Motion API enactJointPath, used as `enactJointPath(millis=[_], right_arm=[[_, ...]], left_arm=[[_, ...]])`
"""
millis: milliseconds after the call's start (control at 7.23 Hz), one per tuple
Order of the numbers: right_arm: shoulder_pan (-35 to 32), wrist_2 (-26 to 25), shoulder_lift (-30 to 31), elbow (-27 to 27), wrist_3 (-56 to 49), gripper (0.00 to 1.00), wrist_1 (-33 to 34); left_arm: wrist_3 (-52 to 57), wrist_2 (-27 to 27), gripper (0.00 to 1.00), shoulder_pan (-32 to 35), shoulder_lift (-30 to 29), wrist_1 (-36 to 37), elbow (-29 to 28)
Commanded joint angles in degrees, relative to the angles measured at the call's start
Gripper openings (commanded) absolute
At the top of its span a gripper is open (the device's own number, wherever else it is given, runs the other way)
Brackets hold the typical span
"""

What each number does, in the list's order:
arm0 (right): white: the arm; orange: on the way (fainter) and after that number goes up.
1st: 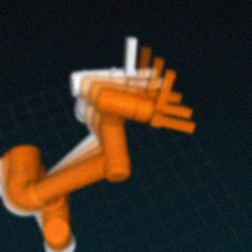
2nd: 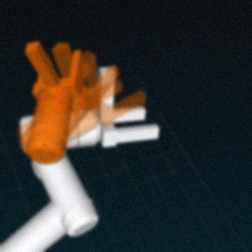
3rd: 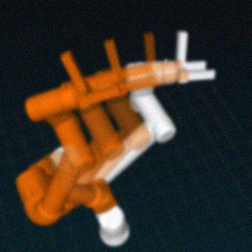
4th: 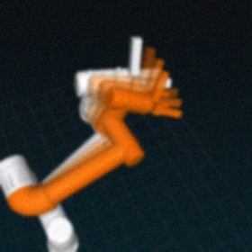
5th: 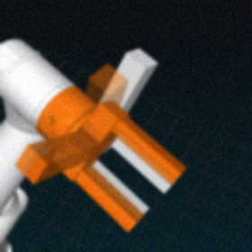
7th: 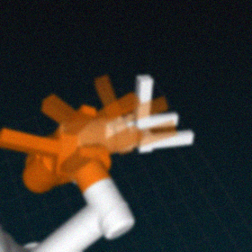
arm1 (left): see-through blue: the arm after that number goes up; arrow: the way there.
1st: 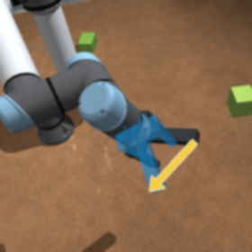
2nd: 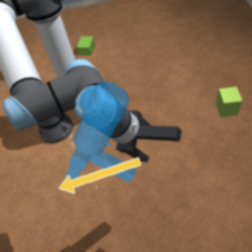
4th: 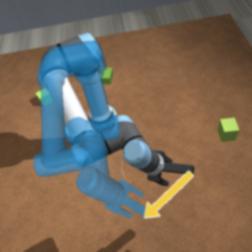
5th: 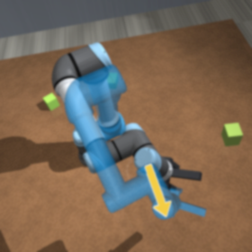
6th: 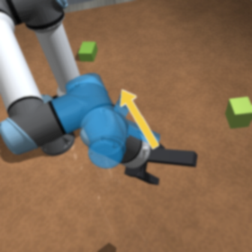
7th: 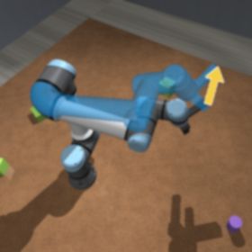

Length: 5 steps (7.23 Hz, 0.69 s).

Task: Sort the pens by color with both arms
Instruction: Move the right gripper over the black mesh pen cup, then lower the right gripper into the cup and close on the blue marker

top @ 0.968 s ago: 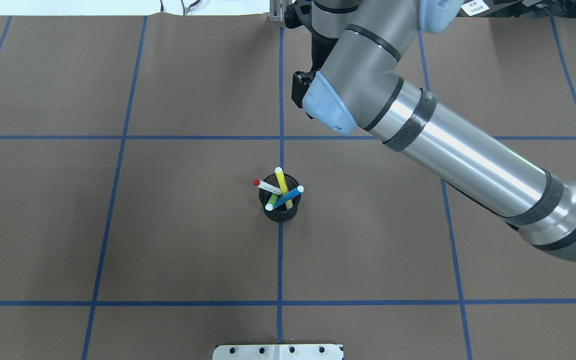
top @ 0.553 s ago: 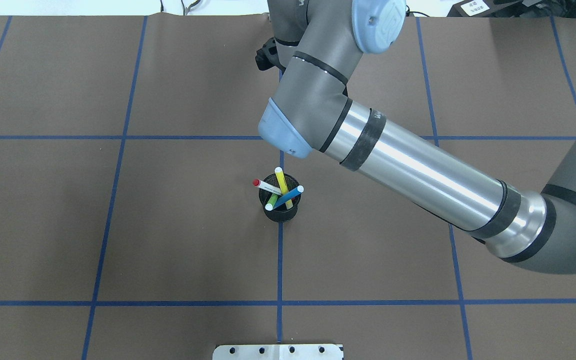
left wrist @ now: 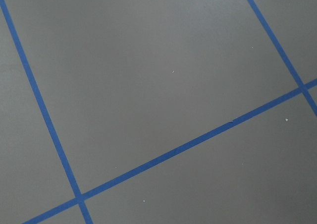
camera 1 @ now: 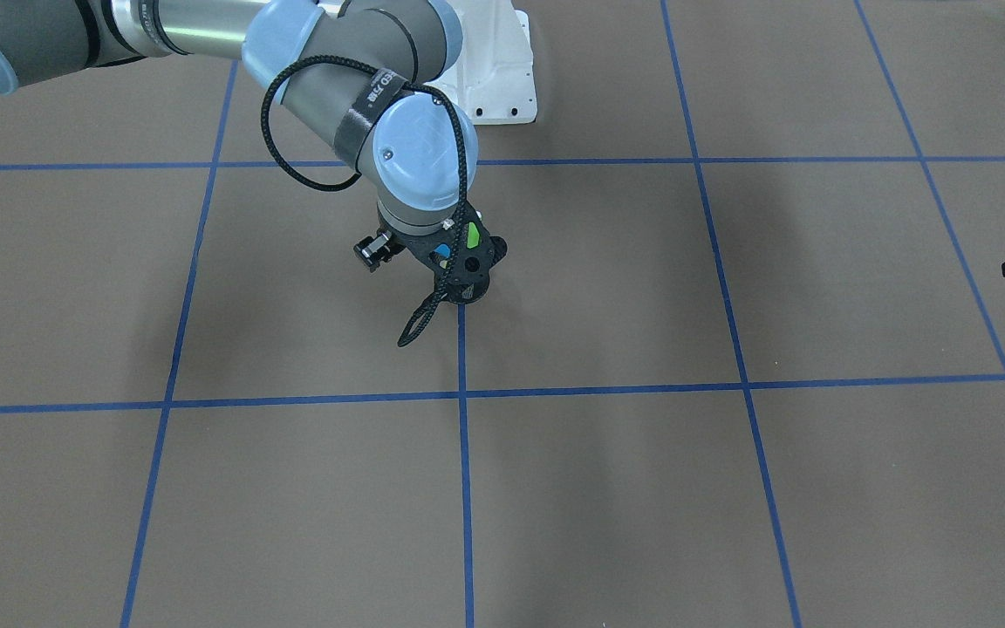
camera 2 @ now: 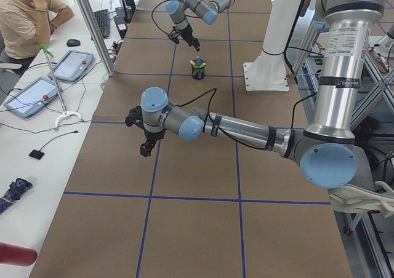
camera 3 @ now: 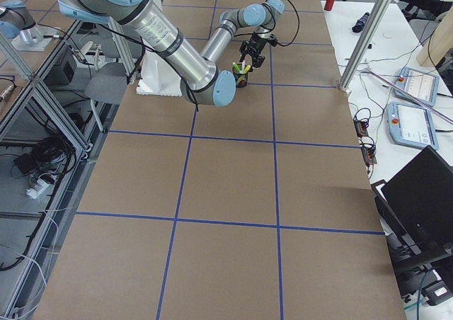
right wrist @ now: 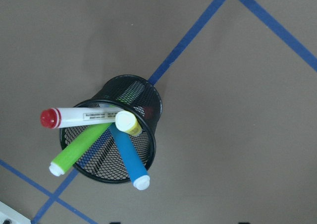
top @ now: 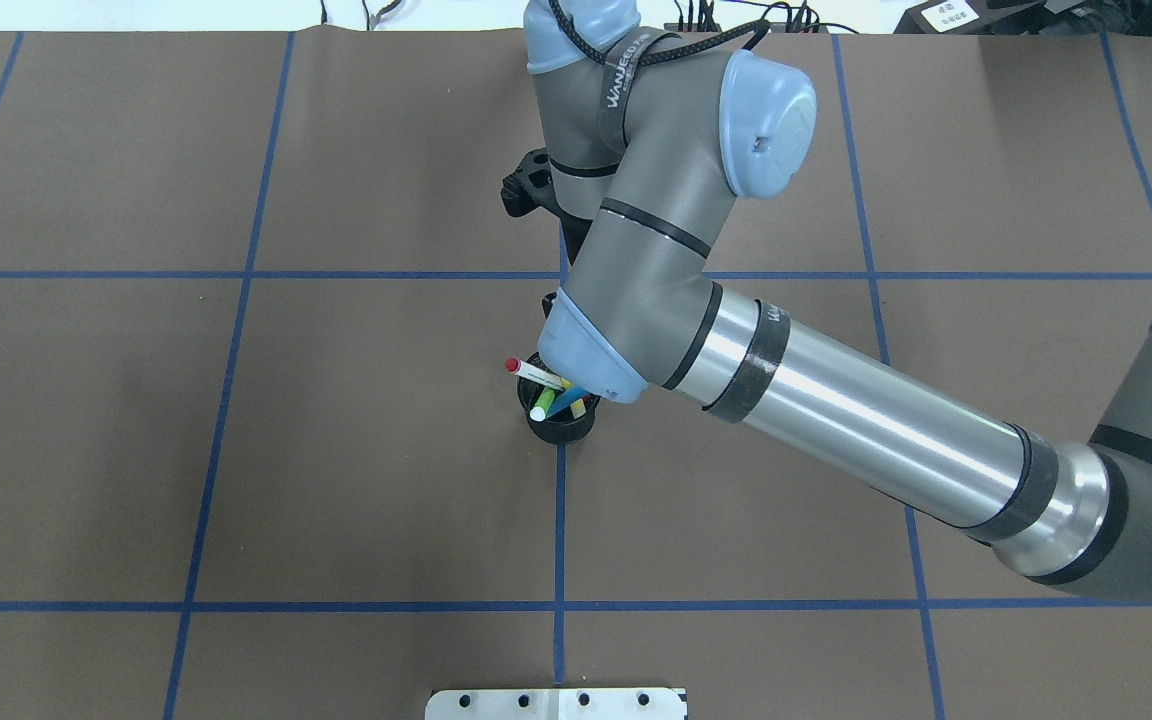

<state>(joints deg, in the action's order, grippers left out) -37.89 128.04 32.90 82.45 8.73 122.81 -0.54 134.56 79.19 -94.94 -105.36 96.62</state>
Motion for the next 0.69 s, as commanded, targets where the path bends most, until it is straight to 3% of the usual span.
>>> enactJointPath(millis=[0, 277, 553], right_arm=[[1.7, 1.7, 2.0, -0.4, 0.6, 0.79, -4.2], [2.0, 1.6, 0.9, -1.8, 1.4, 0.55, -4.4], [2.3, 1.2, 0.2, -3.5, 1.2, 0.49, -4.4]], left_arm=[[0.0, 0.0, 1.00, 0.1, -0.1, 0.0, 0.2], [0.0, 0.0, 1.00, 0.0, 0.0, 0.0, 0.3], [0.0, 0.0, 1.00, 0.0, 0.0, 0.0, 0.4]])
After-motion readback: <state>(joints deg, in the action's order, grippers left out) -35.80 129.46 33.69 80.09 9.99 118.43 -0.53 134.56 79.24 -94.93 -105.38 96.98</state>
